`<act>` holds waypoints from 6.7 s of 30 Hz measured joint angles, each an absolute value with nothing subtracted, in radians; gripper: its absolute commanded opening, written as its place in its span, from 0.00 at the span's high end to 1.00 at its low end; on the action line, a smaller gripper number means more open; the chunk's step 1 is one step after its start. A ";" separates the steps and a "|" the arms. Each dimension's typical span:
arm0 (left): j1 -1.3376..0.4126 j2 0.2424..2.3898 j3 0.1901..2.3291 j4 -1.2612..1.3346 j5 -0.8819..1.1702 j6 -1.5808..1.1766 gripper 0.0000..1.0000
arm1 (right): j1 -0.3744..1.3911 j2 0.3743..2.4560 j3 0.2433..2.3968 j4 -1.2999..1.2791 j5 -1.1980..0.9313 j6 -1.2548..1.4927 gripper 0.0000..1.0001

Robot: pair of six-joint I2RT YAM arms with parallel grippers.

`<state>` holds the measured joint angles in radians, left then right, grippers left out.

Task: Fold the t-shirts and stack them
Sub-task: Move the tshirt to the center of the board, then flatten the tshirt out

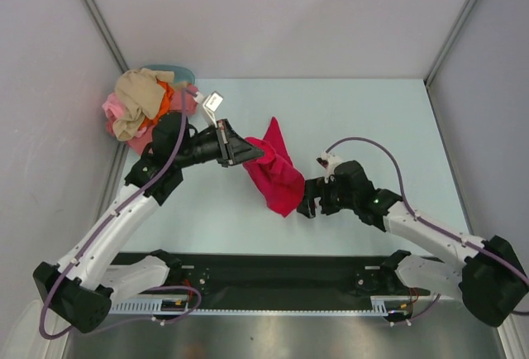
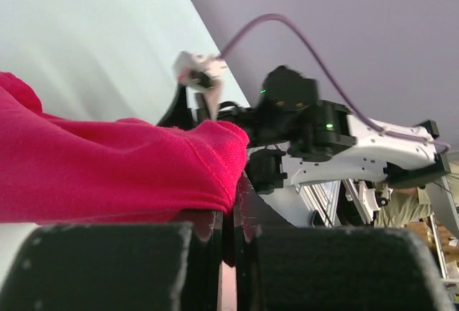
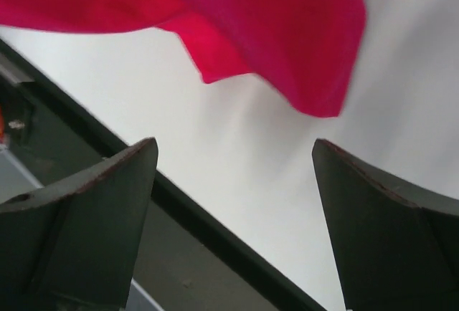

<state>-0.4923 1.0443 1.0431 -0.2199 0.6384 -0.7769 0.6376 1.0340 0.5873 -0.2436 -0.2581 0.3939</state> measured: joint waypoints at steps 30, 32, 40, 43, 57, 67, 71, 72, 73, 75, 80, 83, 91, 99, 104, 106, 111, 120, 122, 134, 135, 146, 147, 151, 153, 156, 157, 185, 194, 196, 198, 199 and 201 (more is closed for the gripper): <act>-0.608 1.070 1.239 -0.122 0.922 -0.848 1.00 | 0.648 0.661 1.131 -0.089 0.633 0.119 1.00; -0.657 1.094 1.268 -0.105 0.921 -0.857 1.00 | 0.649 0.626 1.235 -0.128 0.652 0.086 1.00; -0.787 1.121 1.349 -0.057 0.898 -0.882 1.00 | 0.648 0.659 1.571 -0.237 0.588 -0.039 1.00; -0.802 1.121 1.375 -0.052 0.885 -0.892 1.00 | 0.647 0.702 1.602 -0.200 0.558 -0.096 1.00; -0.763 0.939 1.006 -0.186 0.463 -0.905 1.00 | 0.494 1.159 1.632 0.104 0.337 -0.224 1.00; -0.416 0.904 0.672 -0.336 0.123 -0.942 1.00 | 0.422 1.856 1.589 0.200 -0.082 -0.058 1.00; -0.365 1.010 0.669 -0.393 0.022 -0.936 0.97 | 0.450 2.065 1.722 0.167 -0.144 -0.012 0.96; -0.347 1.028 0.668 -0.405 0.003 -0.934 0.93 | 0.458 2.103 1.763 0.147 -0.155 0.002 0.93; -0.333 1.039 0.667 -0.411 -0.008 -0.932 0.86 | 0.467 2.140 1.811 0.109 -0.168 0.014 0.88; -0.299 1.056 0.662 -0.427 -0.030 -0.912 0.45 | 0.484 2.203 1.924 0.010 -0.180 0.040 0.65; -0.255 1.043 0.651 -0.505 -0.074 -0.879 0.00 | 0.487 2.266 2.141 -0.291 -0.180 0.096 0.29; -0.253 0.962 0.643 -0.556 -0.091 -0.874 0.00 | 0.446 2.208 2.073 -0.420 -0.179 0.159 0.26; -0.266 0.959 0.710 -0.569 -0.092 -0.768 0.05 | 0.165 1.830 1.433 -0.598 -0.034 0.370 0.26; -0.356 1.545 1.135 -0.556 -0.101 -0.585 0.02 | 0.095 1.576 1.037 -0.639 0.144 0.494 0.26; -0.376 1.851 1.415 -0.584 -0.154 -0.495 0.06 | 0.088 1.544 0.974 -0.636 0.225 0.523 0.28; -0.377 1.940 1.487 -0.595 -0.173 -0.469 0.09 | 0.076 1.543 0.963 -0.620 0.250 0.528 0.31; -0.377 2.083 1.574 -0.642 -0.202 -0.432 0.13 | 0.013 1.561 0.949 -0.569 0.247 0.546 0.36; -0.372 2.153 1.647 -0.668 -0.183 -0.390 0.68 | 0.007 1.662 0.953 -0.496 0.247 0.561 0.50; -0.365 2.153 1.647 -0.670 -0.184 -0.387 0.93 | 0.007 1.662 0.953 -0.488 0.252 0.569 0.61; -0.329 1.865 1.632 -0.709 -0.194 -0.332 1.00 | 0.008 1.527 0.936 -0.467 0.315 0.568 1.00; -0.329 1.817 1.631 -0.706 -0.193 -0.326 1.00 | 0.008 1.470 0.937 -0.467 0.320 0.558 1.00; -0.330 1.080 1.515 -0.554 -0.105 -0.205 1.00 | 0.009 0.841 1.242 -0.506 0.333 0.440 1.00; -0.330 1.013 1.500 -0.548 -0.093 -0.197 1.00 | 0.009 0.808 1.277 -0.510 0.333 0.432 1.00; -0.330 0.792 1.494 -0.517 -0.048 -0.168 1.00 | 0.009 0.669 1.385 -0.537 0.325 0.410 1.00; -0.330 0.703 1.508 -0.503 -0.040 -0.159 1.00 | 0.009 0.610 1.423 -0.548 0.316 0.407 1.00; -0.330 0.623 1.563 -0.475 -0.035 -0.156 1.00 | 0.009 0.540 1.475 -0.562 0.299 0.407 1.00; -0.330 0.613 1.578 -0.466 -0.030 -0.156 1.00 | 0.009 0.534 1.482 -0.564 0.298 0.407 1.00; -0.310 2.041 1.726 -0.184 -0.278 -0.208 0.99 | -0.054 1.657 1.128 0.126 0.319 0.379 0.94; -0.300 2.244 2.115 -0.426 -0.389 -0.182 0.07 | -0.077 2.122 1.856 -0.241 0.253 0.364 0.24; -0.301 2.173 2.036 -0.453 -0.402 -0.190 0.08 | -0.088 2.124 1.888 -0.342 0.264 0.373 0.23; -0.300 2.066 1.921 -0.492 -0.404 -0.212 0.12 | -0.101 2.110 1.879 -0.427 0.274 0.389 0.23; -0.300 2.004 1.856 -0.503 -0.405 -0.233 0.12 | -0.106 2.098 1.854 -0.458 0.278 0.397 0.23; -0.300 1.849 1.695 -0.518 -0.397 -0.287 0.14 | -0.116 2.042 1.747 -0.506 0.279 0.420 0.24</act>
